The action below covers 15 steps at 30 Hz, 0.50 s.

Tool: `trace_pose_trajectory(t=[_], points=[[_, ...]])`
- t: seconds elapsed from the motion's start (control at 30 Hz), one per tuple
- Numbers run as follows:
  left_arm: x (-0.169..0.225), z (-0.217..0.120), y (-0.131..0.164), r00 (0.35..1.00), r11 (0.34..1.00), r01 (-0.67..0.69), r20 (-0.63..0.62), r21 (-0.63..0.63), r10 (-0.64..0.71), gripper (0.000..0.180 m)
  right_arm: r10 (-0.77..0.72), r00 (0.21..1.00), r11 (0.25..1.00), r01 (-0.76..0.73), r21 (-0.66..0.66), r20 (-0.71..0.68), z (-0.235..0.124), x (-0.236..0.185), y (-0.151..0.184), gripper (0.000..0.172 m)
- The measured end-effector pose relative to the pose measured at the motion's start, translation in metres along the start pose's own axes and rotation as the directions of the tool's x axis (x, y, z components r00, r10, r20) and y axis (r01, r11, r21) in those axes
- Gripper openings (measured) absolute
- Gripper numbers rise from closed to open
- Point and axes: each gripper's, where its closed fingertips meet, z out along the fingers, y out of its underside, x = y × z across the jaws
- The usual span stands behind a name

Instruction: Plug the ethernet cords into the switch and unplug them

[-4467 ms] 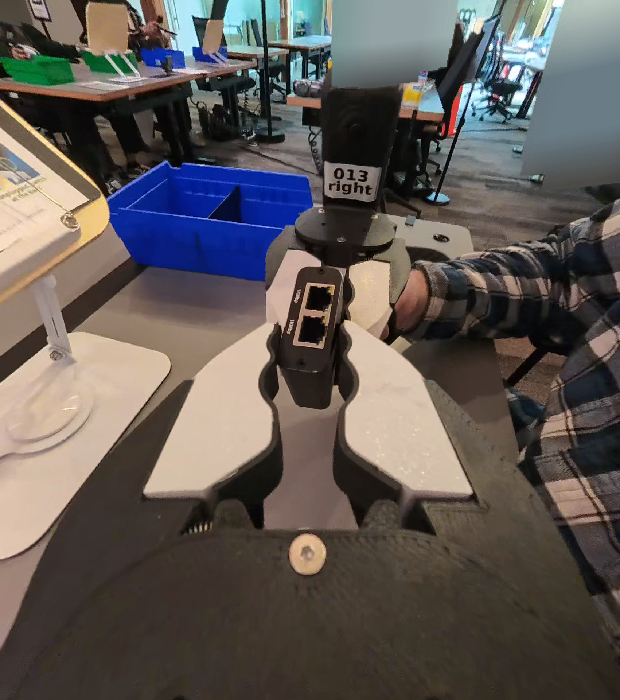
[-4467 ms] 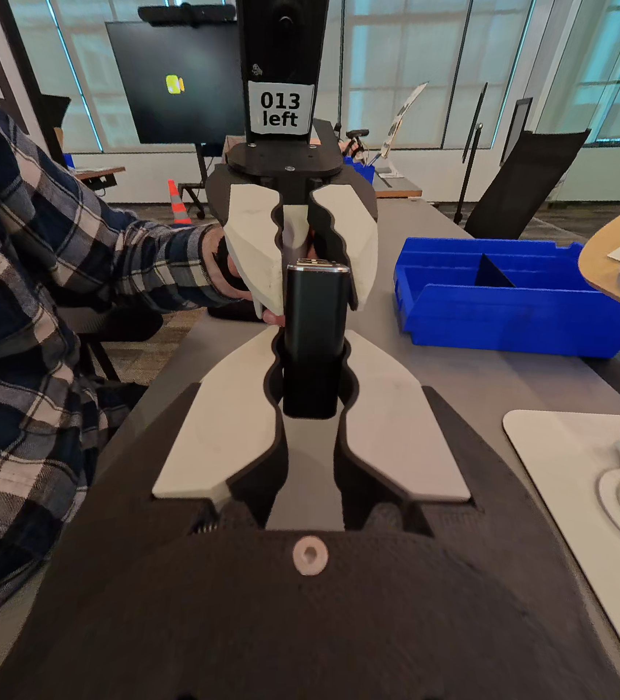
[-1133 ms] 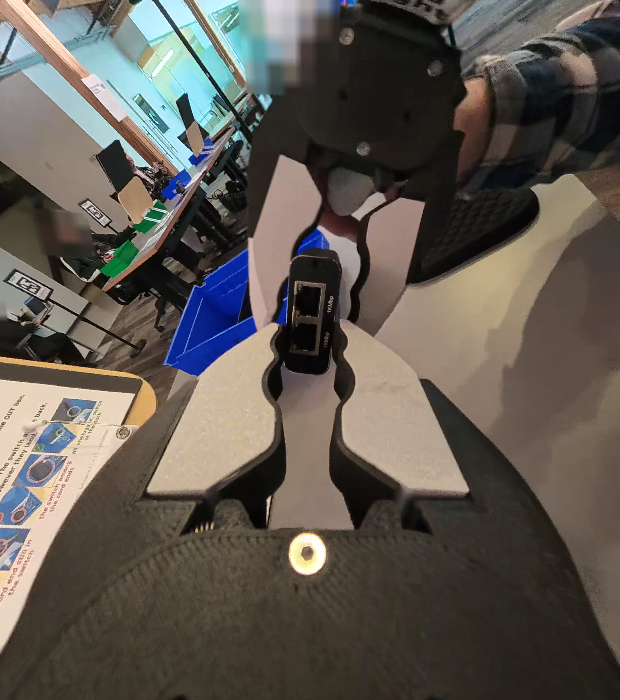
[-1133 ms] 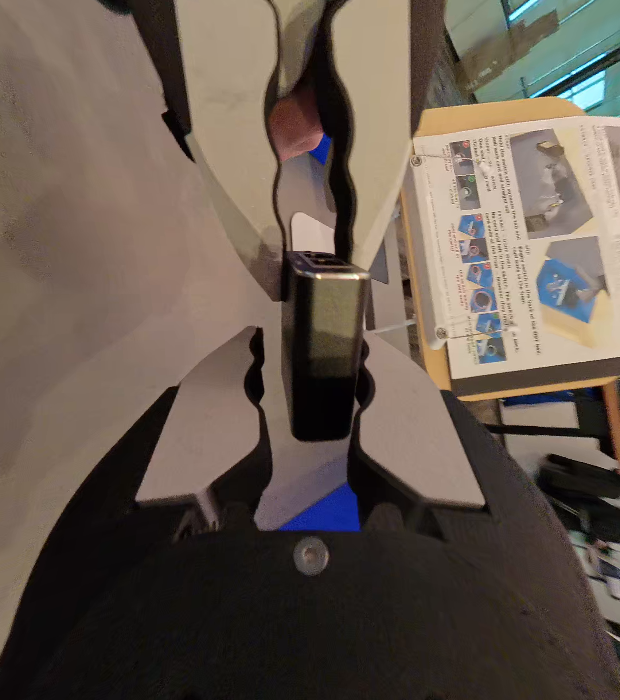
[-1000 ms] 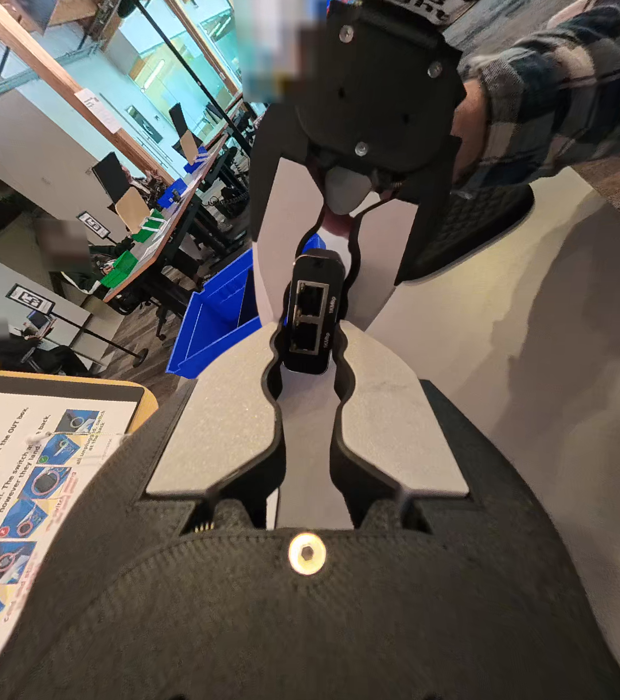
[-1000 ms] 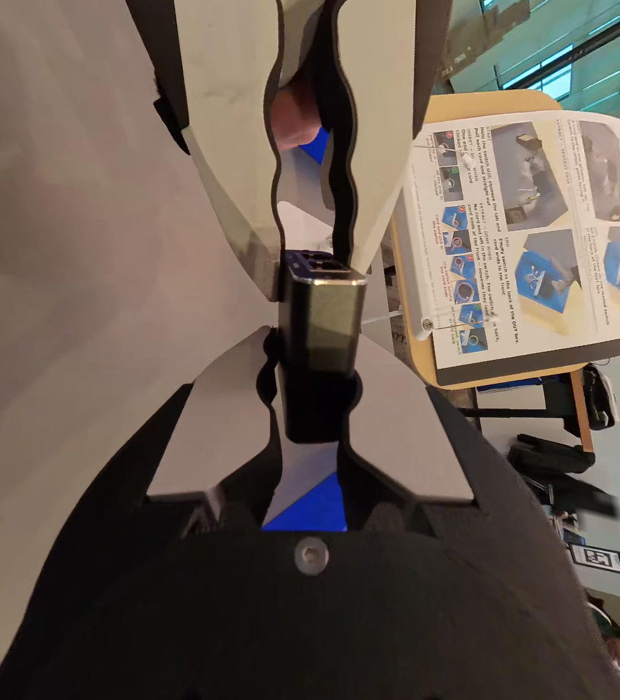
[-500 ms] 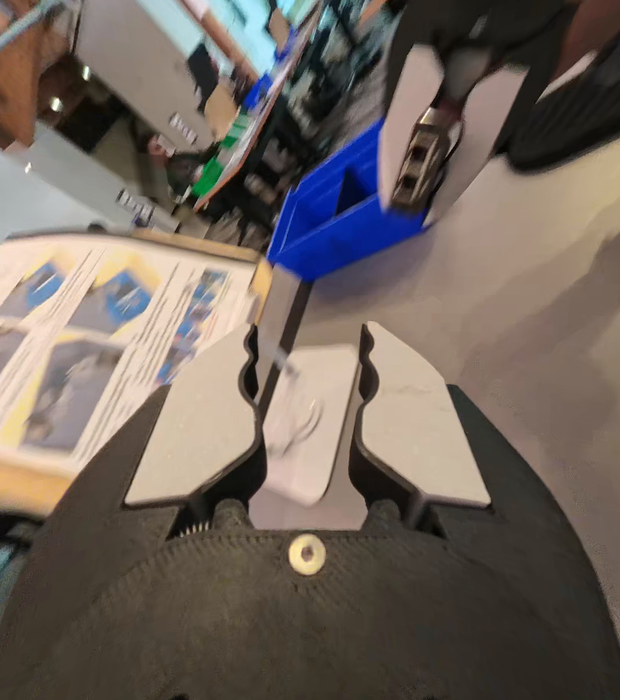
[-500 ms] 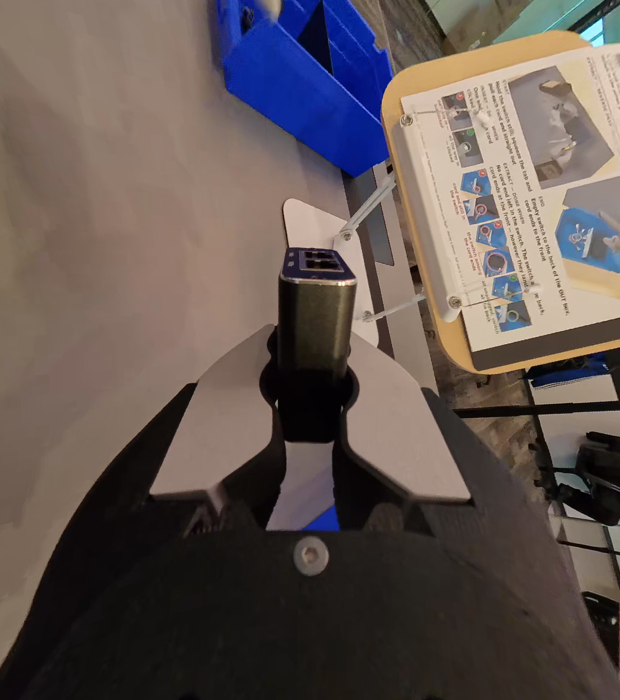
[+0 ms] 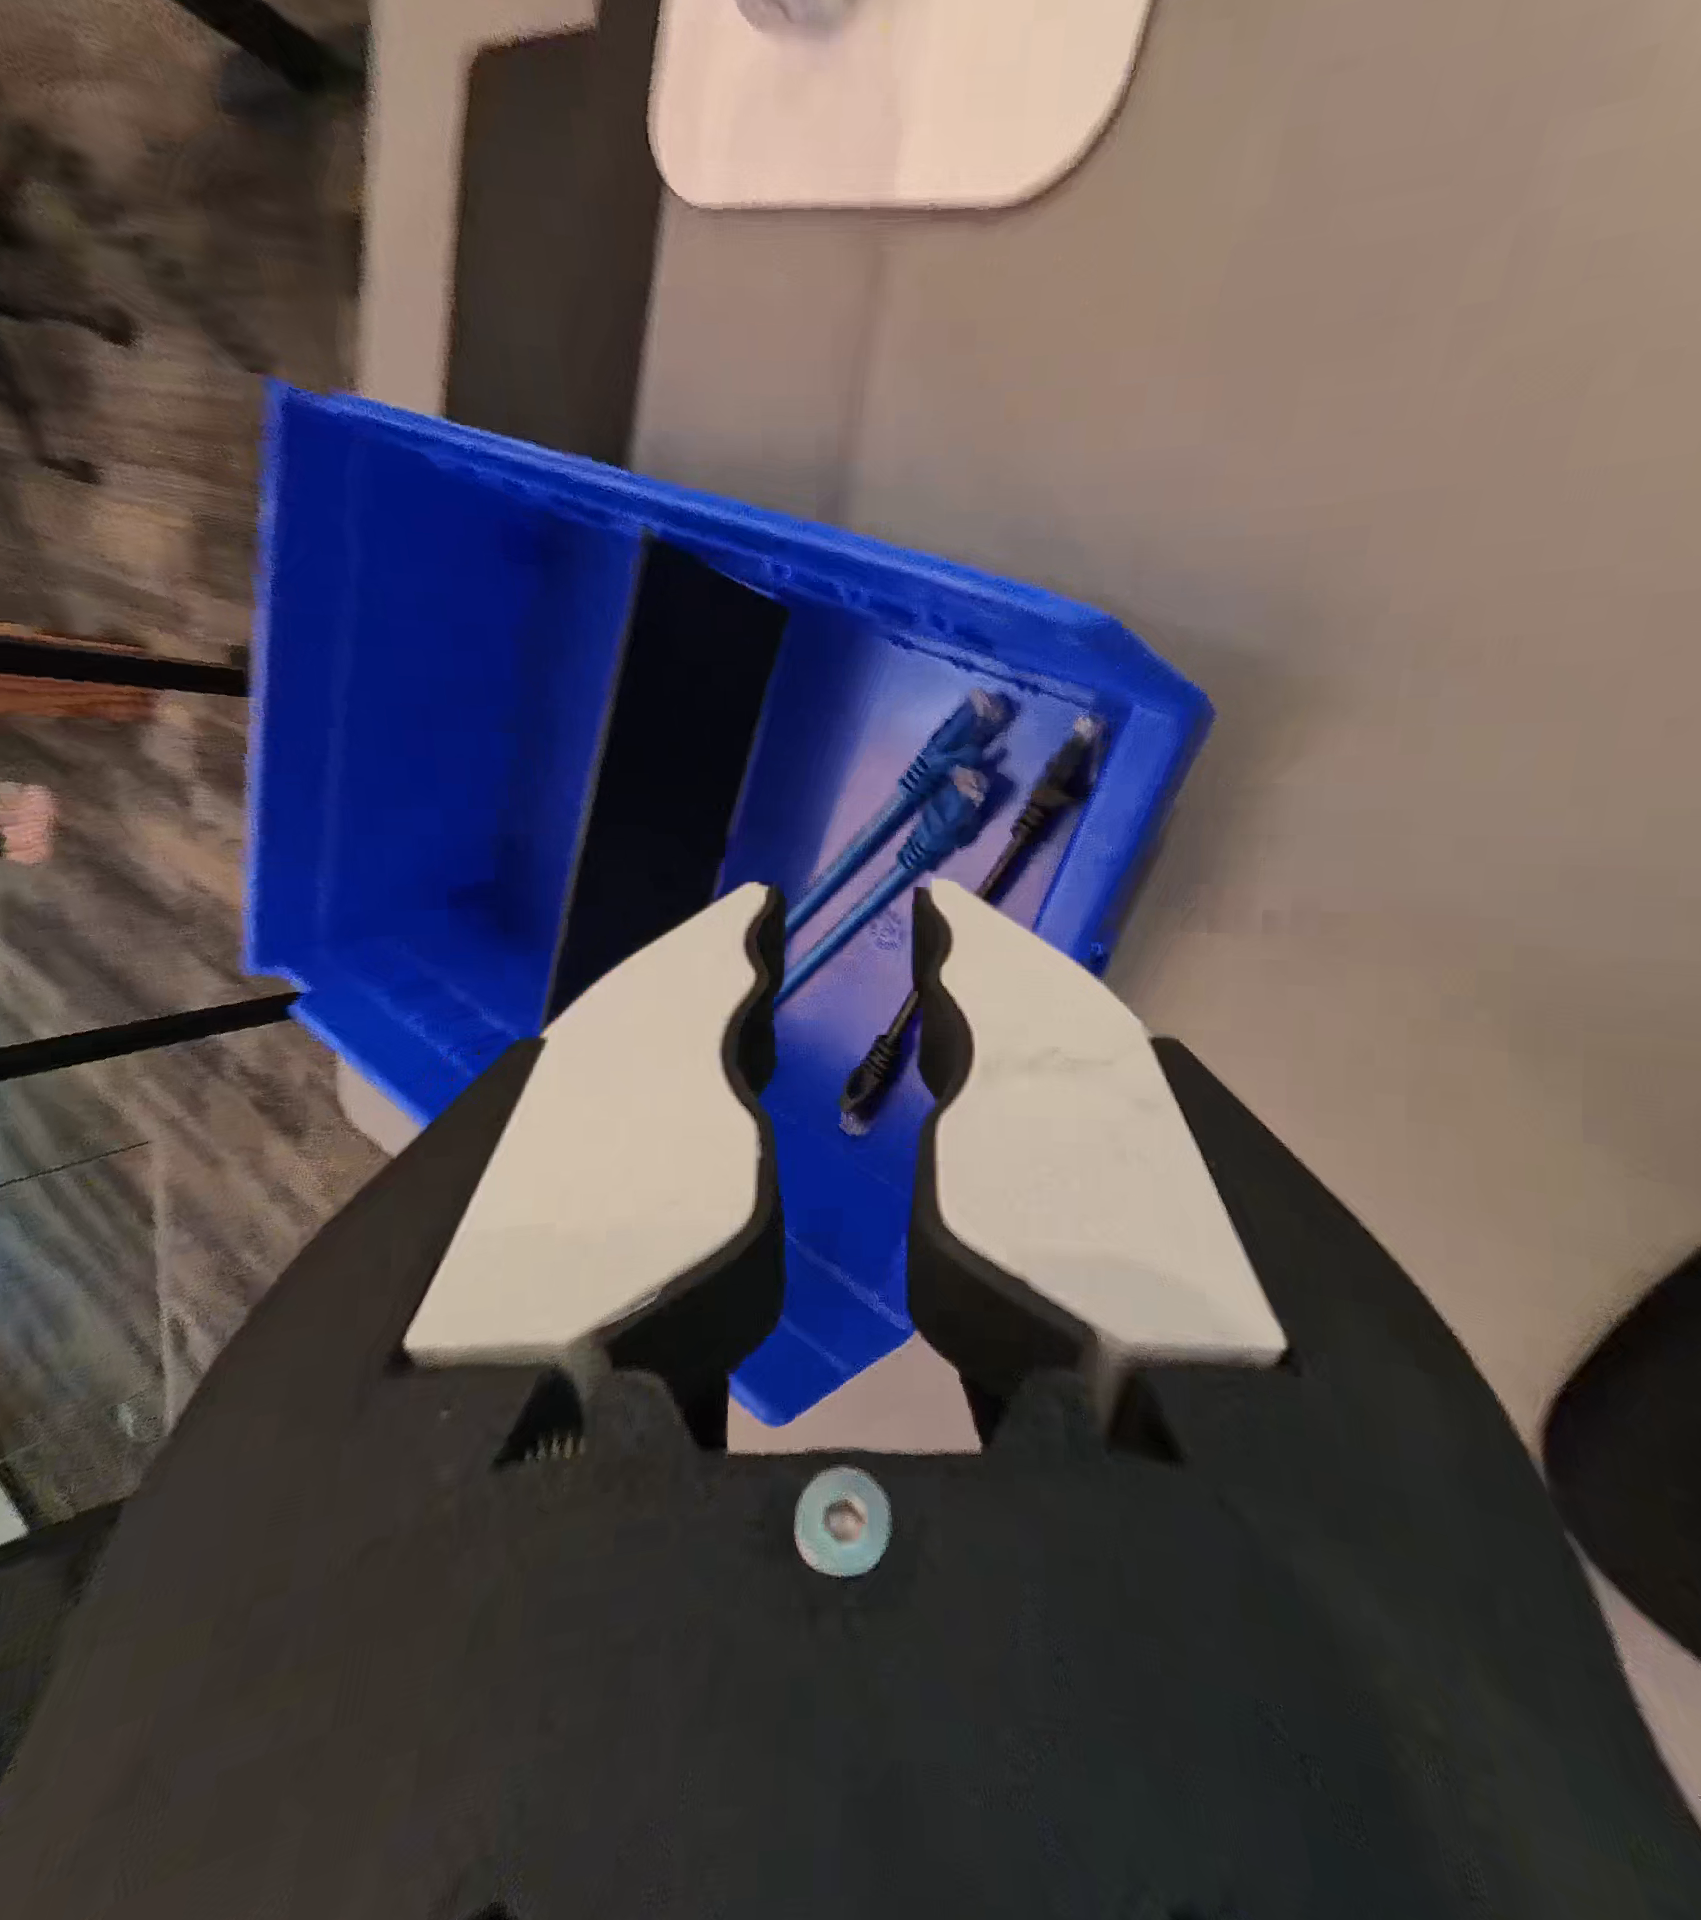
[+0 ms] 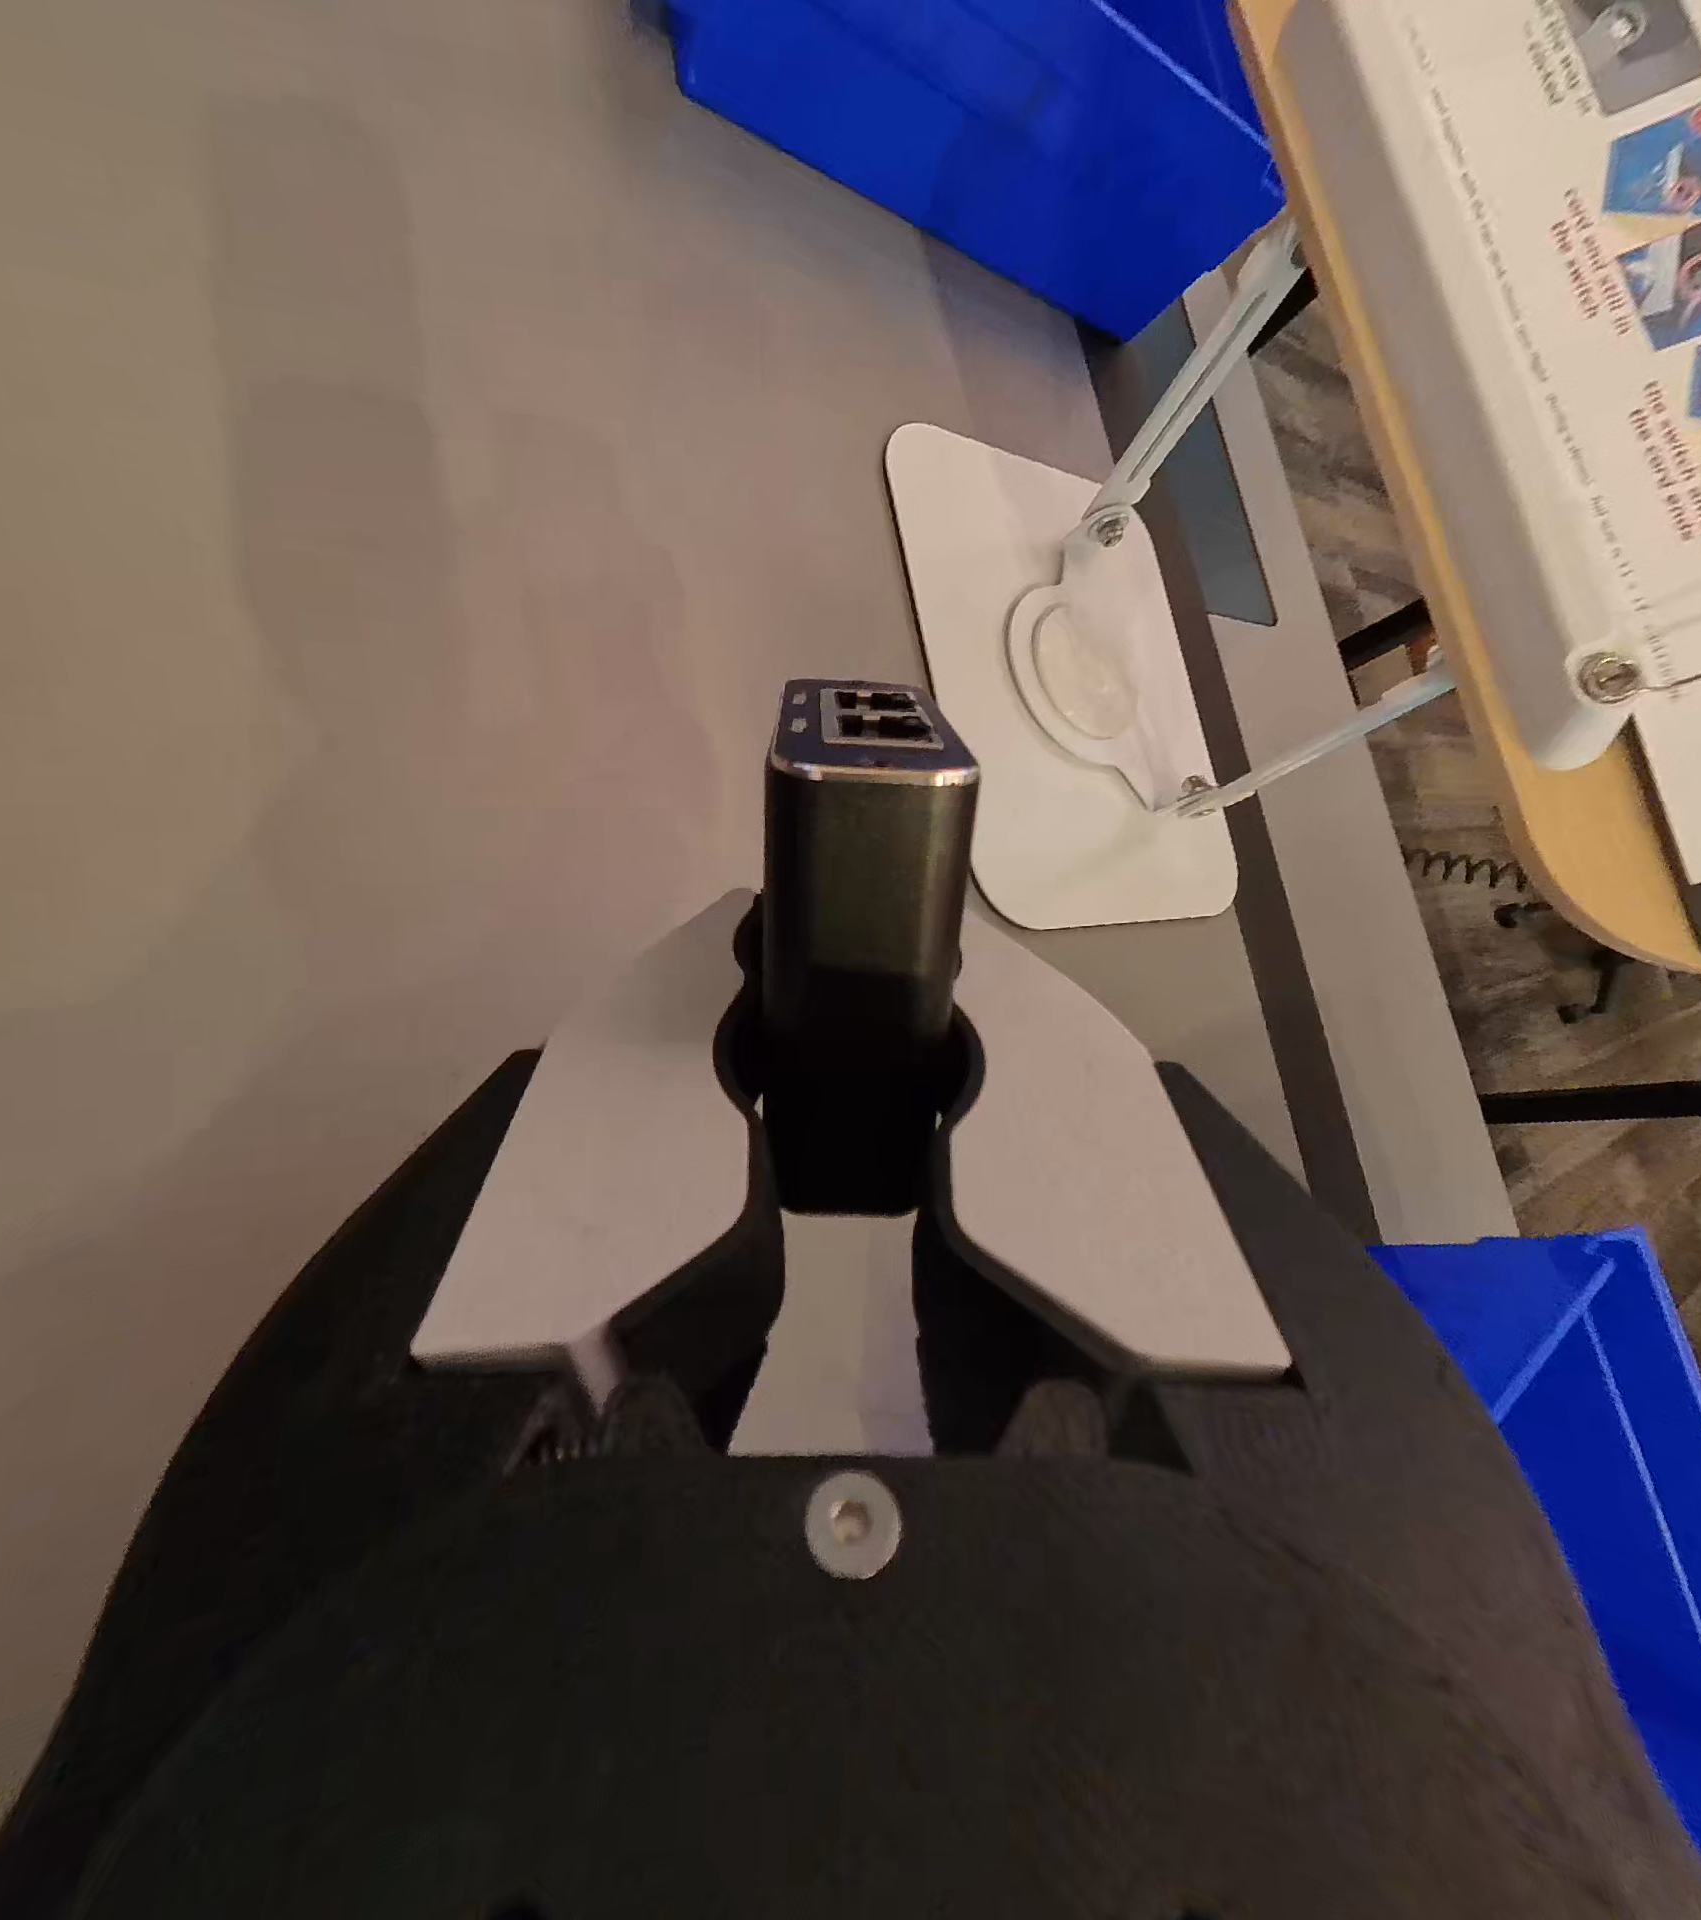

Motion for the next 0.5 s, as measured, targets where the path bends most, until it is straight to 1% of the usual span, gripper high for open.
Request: trace_pose_trajectory(t=[0.07,0.17,0.33,0.5], points=[[0.003,0.013,0.009,0.998,1.000,-0.008,-0.070,-0.018,0.006,0.024,0.006,1.000,1.000,-0.006,-0.017,0.012,0.003,-0.001,0.003,0.027],[0.011,0.031,0.012,0.986,0.999,-0.035,-0.161,-0.012,0.033,0.021,0.031,0.999,0.999,-0.030,-0.019,0.021,0.006,-0.001,0.002,0.027],[0.029,0.057,0.019,0.947,0.994,-0.107,-0.309,-0.032,0.092,0.017,0.083,0.996,0.996,-0.083,-0.010,0.026,0.010,0.001,-0.003,0.027],[0.037,0.073,0.030,0.902,0.987,-0.148,-0.417,-0.054,0.113,0.017,0.127,0.992,0.992,-0.127,-0.003,0.028,0.015,-0.003,-0.008,0.027]])
